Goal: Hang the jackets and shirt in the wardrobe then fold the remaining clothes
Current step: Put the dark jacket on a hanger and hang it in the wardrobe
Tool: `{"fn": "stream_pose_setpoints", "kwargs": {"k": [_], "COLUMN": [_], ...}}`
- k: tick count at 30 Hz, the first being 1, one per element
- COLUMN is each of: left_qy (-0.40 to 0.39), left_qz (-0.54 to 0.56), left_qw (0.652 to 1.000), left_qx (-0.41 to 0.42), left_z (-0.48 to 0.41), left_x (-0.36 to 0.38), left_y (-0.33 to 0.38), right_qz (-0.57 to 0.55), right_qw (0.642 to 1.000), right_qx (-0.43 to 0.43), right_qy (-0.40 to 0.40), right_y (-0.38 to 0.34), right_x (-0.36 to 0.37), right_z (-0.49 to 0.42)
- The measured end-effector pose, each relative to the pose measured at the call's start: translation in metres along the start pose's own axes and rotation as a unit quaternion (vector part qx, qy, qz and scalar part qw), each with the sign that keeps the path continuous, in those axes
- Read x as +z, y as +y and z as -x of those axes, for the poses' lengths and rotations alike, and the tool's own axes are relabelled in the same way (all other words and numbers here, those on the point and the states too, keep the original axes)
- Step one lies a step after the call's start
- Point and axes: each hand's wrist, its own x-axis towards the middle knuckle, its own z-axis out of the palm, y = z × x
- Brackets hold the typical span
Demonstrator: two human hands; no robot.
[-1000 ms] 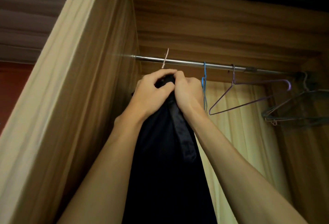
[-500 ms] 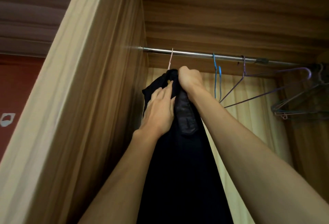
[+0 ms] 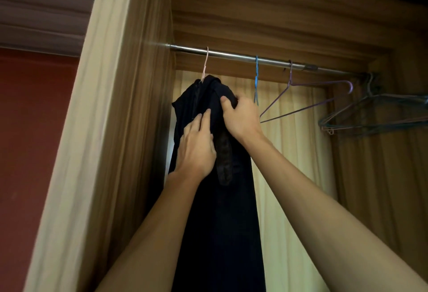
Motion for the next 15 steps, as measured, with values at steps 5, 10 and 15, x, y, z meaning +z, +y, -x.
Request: {"fn": "stream_pose_setpoints", "kwargs": {"k": [5,10,15], "left_qy": [-0.01,-0.015,0.027], "left_qz": [-0.01,0.02,0.034], "left_qw": [1.0,1.0,0.999], "left_qx": [-0.003,-0.016,-0.004], "left_z": [0.03,0.061,0.106], "left_x": [-0.011,-0.024,-0.036], "left_y": [0.02,0.036,0.059], "right_qz": [-0.002,0.018,0.114], "right_qw": [1.0,0.999,0.991], "right_qx": [0.005,0.025,0.044], "right_qy": [-0.007,-0.019,-0.057], "right_y": [0.006,0.007,0.018], "right_x": [-0.019,-0.05,-0.107], "right_z": [0.038,0.078,0.13]}}
